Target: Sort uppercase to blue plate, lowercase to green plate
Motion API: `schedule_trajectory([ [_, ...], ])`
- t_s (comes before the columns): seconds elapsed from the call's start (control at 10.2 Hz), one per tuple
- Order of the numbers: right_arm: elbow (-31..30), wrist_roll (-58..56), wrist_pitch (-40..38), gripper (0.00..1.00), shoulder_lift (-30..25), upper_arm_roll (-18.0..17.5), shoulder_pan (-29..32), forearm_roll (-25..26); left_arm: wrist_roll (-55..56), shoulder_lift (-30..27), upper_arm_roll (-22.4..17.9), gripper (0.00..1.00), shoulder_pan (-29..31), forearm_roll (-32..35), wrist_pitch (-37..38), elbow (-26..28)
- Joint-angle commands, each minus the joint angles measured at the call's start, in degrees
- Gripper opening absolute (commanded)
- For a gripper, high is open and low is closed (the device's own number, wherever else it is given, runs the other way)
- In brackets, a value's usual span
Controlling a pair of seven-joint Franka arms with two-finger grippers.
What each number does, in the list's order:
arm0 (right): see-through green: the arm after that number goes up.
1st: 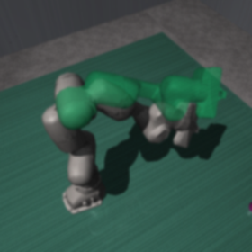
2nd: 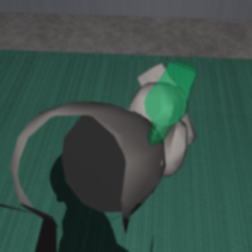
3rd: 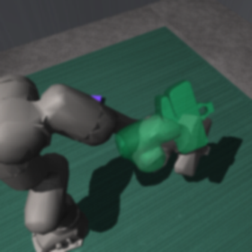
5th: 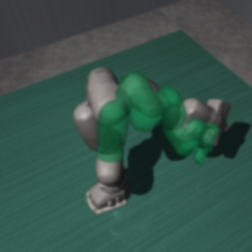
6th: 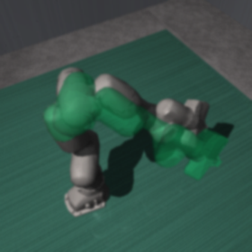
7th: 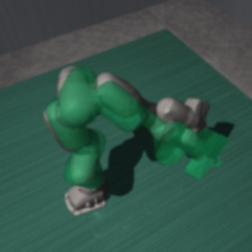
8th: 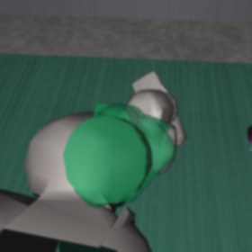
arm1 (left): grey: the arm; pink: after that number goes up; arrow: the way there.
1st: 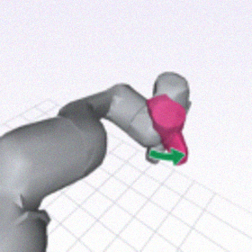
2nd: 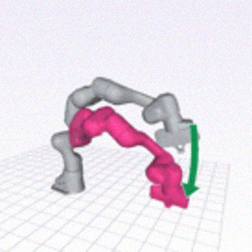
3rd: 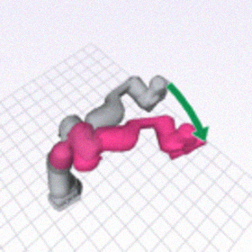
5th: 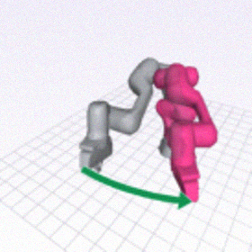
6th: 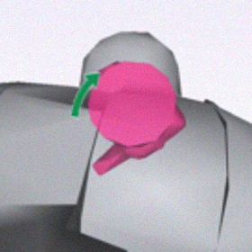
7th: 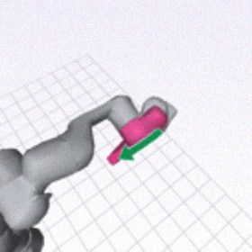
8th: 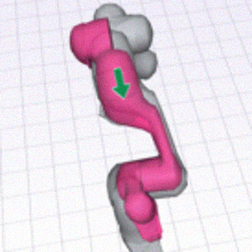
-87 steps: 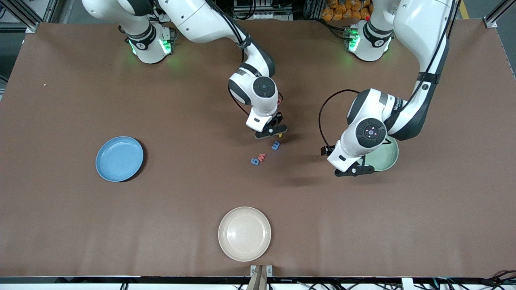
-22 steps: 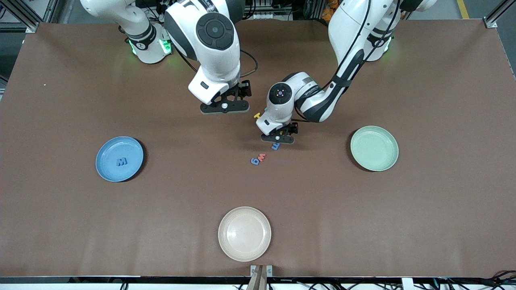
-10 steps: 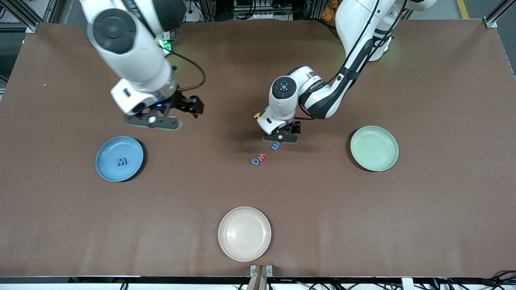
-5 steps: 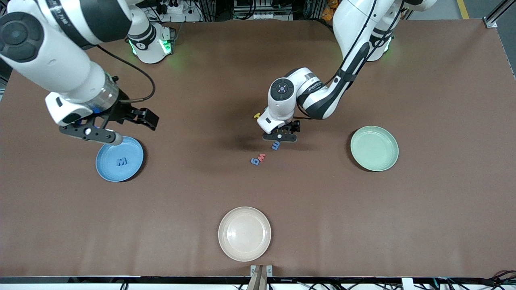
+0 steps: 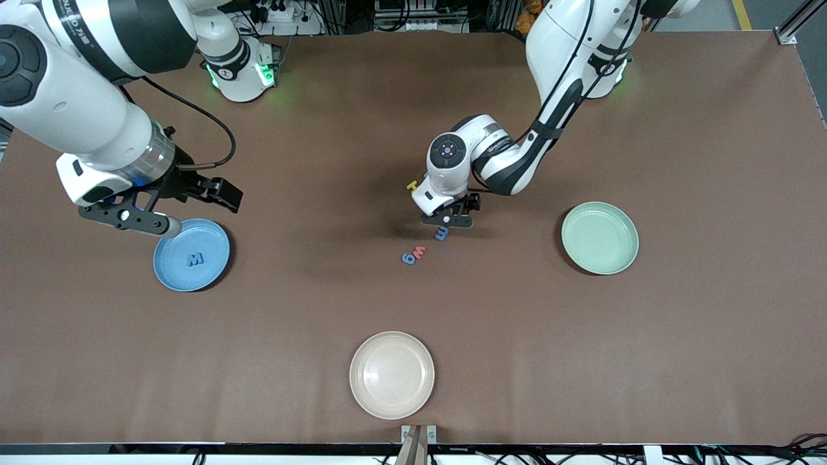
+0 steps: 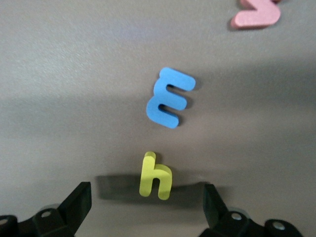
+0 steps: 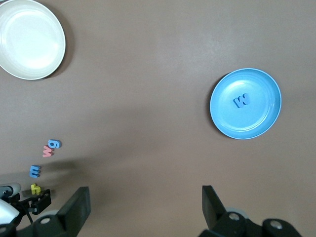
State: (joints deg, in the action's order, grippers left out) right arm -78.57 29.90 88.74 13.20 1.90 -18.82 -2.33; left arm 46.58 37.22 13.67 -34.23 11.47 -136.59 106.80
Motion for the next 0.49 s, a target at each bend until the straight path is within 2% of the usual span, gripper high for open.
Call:
schedule_trajectory([
  [0.0, -0.8, -0.37, 0.38, 1.0, -0.9, -0.75, 0.71, -0.21, 1.85, 0.57, 0.22, 1.0, -0.57, 1.89, 0.0, -0.19],
  [0.1, -0.8, -0.37, 0.38, 1.0, -0.99, -0.75, 0.63, -0.22, 2.02, 0.66, 0.22, 0.81, -0.57, 1.8, 0.0, -0.27],
  [0.2, -0.8, -0.46, 0.3, 1.0, -0.99, -0.75, 0.63, -0.22, 2.46, 0.57, 0.22, 0.21, -0.57, 1.63, 0.0, -0.28],
  [0.29, -0.8, -0.46, 0.3, 1.0, -0.9, -0.75, 0.63, -0.3, 2.98, 0.49, 0.31, 0.0, -0.57, 1.71, 0.0, -0.28],
  [0.39, -0.8, -0.46, 0.38, 1.0, -0.81, -0.84, 0.45, -0.22, 2.99, 0.4, 0.31, 0.0, -0.57, 1.71, 0.0, -0.36],
])
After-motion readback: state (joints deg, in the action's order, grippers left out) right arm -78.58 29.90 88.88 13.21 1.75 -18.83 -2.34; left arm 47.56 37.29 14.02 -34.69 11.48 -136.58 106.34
